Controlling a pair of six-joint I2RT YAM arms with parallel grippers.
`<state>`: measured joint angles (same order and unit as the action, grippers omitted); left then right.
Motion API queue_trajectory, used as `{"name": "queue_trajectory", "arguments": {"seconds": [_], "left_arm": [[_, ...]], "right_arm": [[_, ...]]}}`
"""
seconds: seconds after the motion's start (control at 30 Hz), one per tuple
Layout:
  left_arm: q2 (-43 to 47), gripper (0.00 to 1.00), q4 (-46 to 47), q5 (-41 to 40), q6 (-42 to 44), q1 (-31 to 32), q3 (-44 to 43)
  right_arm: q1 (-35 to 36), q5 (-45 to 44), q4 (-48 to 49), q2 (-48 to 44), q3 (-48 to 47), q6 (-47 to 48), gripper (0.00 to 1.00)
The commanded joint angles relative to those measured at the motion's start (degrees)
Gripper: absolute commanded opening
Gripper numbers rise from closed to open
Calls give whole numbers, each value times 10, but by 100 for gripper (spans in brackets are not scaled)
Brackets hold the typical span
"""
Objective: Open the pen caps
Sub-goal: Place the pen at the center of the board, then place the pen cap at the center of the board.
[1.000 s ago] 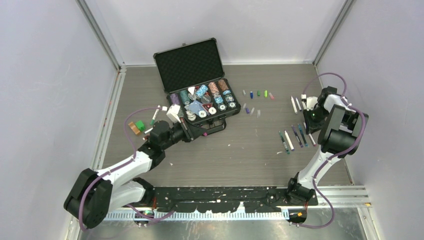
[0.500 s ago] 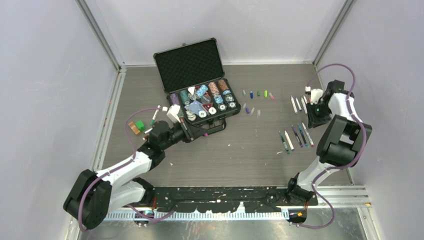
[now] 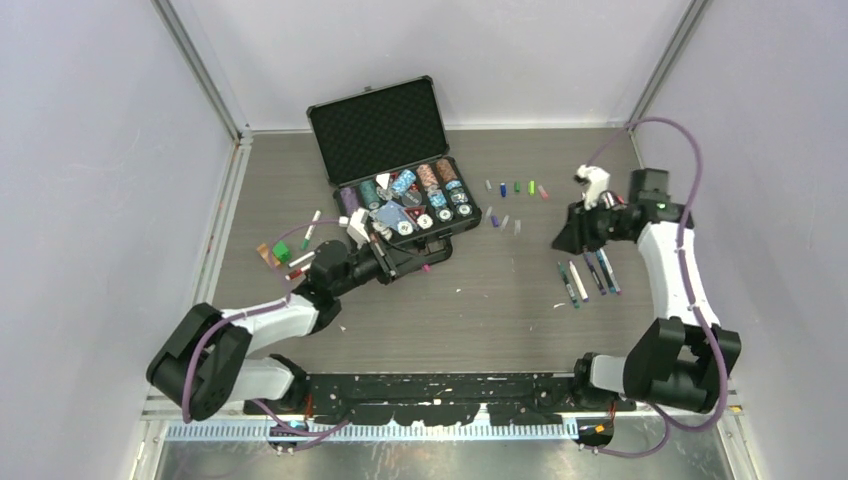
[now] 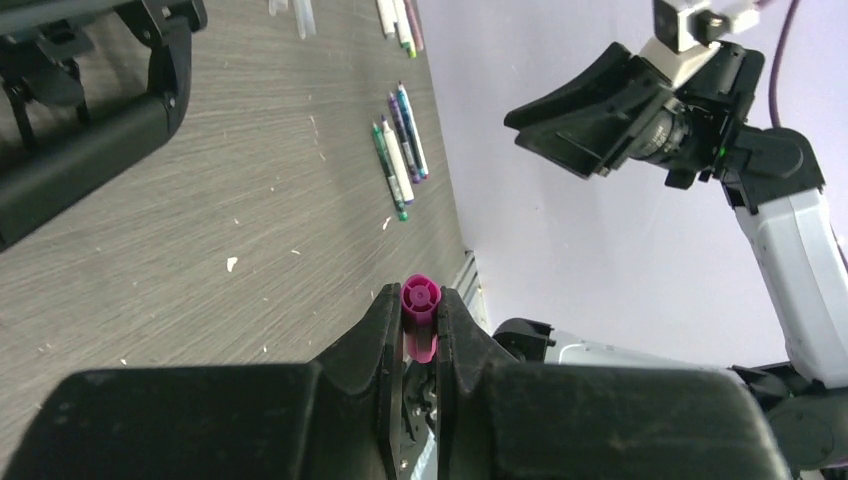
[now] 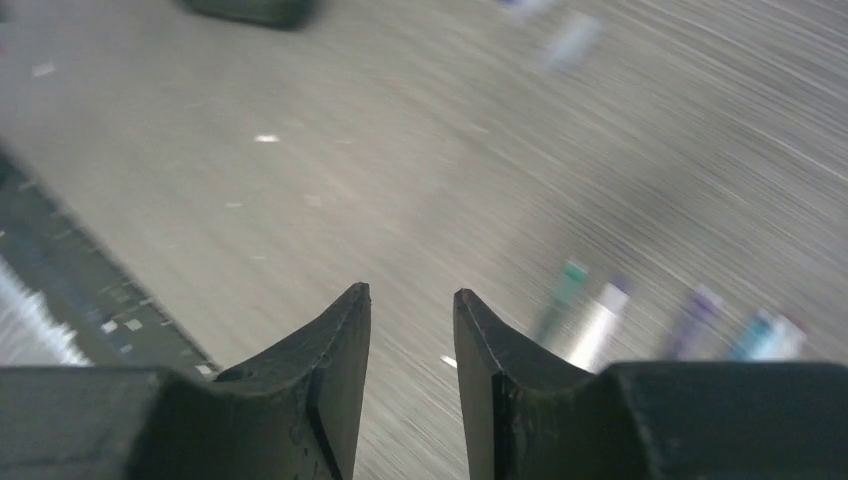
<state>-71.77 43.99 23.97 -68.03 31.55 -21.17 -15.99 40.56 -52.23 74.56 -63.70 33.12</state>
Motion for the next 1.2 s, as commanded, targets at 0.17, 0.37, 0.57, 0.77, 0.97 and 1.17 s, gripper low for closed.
{"name": "queue_trajectory", "arguments": {"seconds": [0.17,0.37,0.57,0.77,0.97,1.17], "left_arm": [[-71,0,54,-116,-72,86,-28],[-129,0,55,-161,-69,136,-86],[-192,0,69,-186,-70,159,-134],[-231,0,98,-182,-86,171,-157],[-233,0,100,-192,-85,173,-156],[-232,0,103,-186,-89,174,-157]], "right_arm": [[189,234,169,-4,91,-190,43],[224,260,222,18,120,-266,43],[263,255,265,42,133,-326,43],[282,223,259,58,125,-327,43],[285,189,209,83,107,-291,43],[297,196,211,89,105,-292,42]]}}
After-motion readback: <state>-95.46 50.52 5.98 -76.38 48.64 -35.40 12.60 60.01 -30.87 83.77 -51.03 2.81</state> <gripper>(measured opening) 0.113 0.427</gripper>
